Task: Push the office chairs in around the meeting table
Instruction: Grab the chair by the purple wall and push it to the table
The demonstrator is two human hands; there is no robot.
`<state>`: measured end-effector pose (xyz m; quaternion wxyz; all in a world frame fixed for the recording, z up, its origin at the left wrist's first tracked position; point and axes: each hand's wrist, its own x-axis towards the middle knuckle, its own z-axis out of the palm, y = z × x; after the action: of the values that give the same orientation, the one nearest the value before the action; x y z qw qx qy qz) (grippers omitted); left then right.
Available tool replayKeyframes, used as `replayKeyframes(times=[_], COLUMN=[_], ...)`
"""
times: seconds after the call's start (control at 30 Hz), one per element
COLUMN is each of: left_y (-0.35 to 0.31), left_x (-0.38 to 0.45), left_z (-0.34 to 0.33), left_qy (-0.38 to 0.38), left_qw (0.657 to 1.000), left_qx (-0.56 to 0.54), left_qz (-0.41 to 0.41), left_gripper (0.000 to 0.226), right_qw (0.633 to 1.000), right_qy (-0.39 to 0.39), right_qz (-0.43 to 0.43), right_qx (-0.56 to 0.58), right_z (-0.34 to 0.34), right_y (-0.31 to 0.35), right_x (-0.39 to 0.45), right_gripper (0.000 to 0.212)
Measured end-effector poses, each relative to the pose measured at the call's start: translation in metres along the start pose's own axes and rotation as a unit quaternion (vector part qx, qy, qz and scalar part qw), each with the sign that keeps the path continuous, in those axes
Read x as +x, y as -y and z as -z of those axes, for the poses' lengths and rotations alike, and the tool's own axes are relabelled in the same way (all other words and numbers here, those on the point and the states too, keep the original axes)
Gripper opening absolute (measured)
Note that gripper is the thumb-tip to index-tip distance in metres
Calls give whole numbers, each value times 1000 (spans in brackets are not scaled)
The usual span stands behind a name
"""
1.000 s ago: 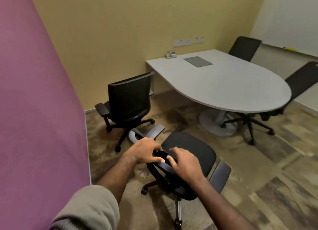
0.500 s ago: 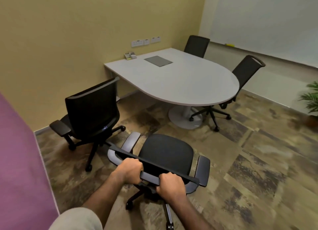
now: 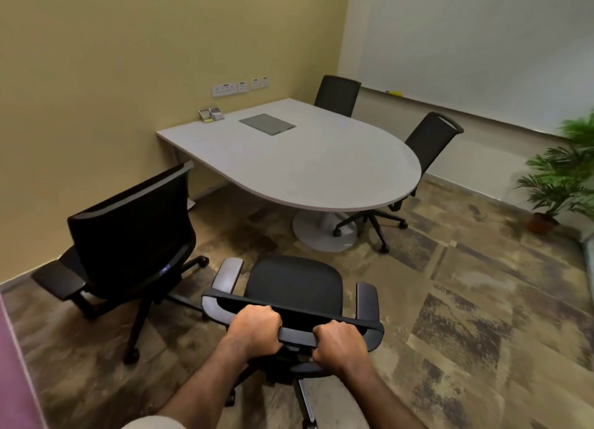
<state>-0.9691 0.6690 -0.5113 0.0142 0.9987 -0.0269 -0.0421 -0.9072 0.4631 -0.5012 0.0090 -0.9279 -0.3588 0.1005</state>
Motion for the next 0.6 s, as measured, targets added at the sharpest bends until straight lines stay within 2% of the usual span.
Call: replayKeyframes(times=[0.3,0.47,0.6], left_y=[70,114,147], left_x=[135,211,264], left_z=[18,32,42], left_qy=[-2,25,41], left_qw=[1000,999,999], left_qx=[14,30,21], left_qz=[5,7,4], left_gripper=[29,32,23], right_qw=[999,999,999], right_qy=[-36,-36,-35], right_qz=[-2,-13,-23], right_qx=[-13,-6,-5], right_z=[26,44,55], right_y=[-43,-58,-73], right_x=[144,224,282], right_gripper=[15,15,19])
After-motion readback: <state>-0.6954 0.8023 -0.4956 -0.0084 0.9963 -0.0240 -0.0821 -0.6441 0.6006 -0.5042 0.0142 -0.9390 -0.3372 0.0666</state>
